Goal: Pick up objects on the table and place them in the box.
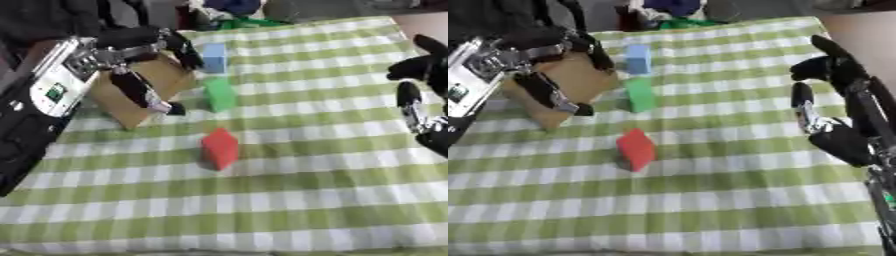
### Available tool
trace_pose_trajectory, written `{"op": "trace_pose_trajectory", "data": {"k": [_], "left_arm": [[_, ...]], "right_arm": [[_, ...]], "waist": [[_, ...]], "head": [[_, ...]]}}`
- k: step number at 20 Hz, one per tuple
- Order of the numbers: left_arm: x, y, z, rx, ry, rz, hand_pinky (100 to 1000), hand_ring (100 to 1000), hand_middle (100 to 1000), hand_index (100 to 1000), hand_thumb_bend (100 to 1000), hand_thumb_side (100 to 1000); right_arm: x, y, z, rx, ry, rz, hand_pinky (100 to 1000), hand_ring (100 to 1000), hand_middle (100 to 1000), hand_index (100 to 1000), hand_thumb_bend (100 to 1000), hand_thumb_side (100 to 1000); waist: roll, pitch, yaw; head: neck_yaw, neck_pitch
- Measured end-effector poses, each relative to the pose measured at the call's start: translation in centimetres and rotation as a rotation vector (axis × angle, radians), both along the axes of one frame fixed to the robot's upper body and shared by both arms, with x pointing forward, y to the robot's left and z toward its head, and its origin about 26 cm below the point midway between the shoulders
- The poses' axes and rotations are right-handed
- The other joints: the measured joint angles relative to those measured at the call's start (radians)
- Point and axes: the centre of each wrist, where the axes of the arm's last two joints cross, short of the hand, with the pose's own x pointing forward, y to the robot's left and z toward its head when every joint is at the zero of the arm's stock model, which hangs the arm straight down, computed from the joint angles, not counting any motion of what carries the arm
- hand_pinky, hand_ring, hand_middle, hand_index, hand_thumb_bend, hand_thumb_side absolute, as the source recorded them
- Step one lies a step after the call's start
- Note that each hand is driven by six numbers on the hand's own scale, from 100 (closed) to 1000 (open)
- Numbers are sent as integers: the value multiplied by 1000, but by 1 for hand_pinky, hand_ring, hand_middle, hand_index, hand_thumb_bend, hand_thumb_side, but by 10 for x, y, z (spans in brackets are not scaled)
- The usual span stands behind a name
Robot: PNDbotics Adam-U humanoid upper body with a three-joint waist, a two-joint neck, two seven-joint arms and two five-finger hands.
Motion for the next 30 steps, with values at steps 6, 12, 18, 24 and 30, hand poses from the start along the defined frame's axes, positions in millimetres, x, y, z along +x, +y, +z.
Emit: {"op": "trace_pose_trajectory", "data": {"k": [6, 12, 18, 24, 30], "left_arm": [[8, -15, -4, 44, 14, 4, 753, 697, 688, 833, 623, 270], [16, -39, -13, 45, 38, -22, 759, 714, 696, 842, 605, 226], [20, -50, -22, 54, 74, -26, 760, 721, 691, 840, 621, 172], [22, -53, -16, 68, 99, -28, 767, 730, 693, 838, 774, 159], [22, -57, -13, 109, 77, -57, 759, 720, 678, 823, 795, 144]], "right_arm": [[0, 0, -1, -1, 4, -1, 844, 726, 692, 1000, 100, 574], [0, 0, -1, -2, 5, 2, 844, 725, 692, 1000, 100, 574], [0, 1, -2, -5, 5, 7, 844, 725, 691, 1000, 100, 576], [0, 1, -2, -5, 6, 8, 844, 725, 692, 1000, 100, 577], [1, 1, -3, -8, 11, 8, 845, 725, 692, 1000, 100, 577]], "waist": [[0, -2, -3], [0, -2, -8], [0, -2, -13], [5, -5, -16], [10, -9, -21]], "head": [[-1, 0], [-5, 0], [-8, 0], [-9, 0], [-11, 0]]}}
